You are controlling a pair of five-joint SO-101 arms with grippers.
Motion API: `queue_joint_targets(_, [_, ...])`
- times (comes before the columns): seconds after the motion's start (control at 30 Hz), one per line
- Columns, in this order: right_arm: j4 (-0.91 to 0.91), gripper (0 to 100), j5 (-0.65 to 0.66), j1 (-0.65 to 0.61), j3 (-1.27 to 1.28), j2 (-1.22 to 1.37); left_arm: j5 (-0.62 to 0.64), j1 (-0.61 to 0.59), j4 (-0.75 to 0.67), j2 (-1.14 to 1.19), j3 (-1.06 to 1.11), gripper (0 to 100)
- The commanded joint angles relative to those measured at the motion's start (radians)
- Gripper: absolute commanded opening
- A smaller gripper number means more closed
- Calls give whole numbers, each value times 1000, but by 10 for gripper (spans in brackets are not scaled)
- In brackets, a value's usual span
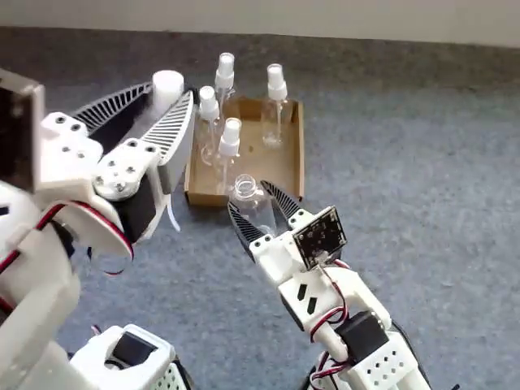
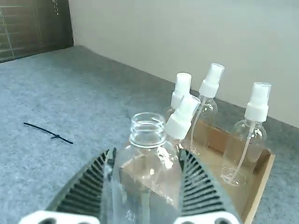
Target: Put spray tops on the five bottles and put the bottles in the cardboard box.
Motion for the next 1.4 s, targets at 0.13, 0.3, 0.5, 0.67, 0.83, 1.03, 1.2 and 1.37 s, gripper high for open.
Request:
queue_joint_targets(0.13, [-24, 5, -23, 12, -58, -21, -3, 108, -669, -31, 447, 53])
queue_joint_targets(0.3, [-24, 5, -23, 18, -54, -22, -5, 137, -795, -33, 615, 53])
queue_joint_targets(0.5, [-25, 5, -23, 18, -51, -22, -5, 137, -799, -90, 627, 53])
queue_joint_targets(0.67, [-25, 5, -23, 18, -54, -16, -75, 137, -799, -176, 699, 53])
queue_joint_targets(0.83, [-25, 5, -23, 18, -56, -16, -75, 137, -801, -234, 777, 53])
queue_joint_targets(1.03, [-25, 5, -23, 18, -54, -16, -71, 150, -807, -245, 854, 53])
queue_joint_targets(1.2, [-25, 5, -23, 18, -54, -18, -38, 189, -801, -239, 863, 53])
queue_joint_targets(1.37, [-25, 5, -23, 18, -53, -21, -38, 188, -806, -245, 903, 53])
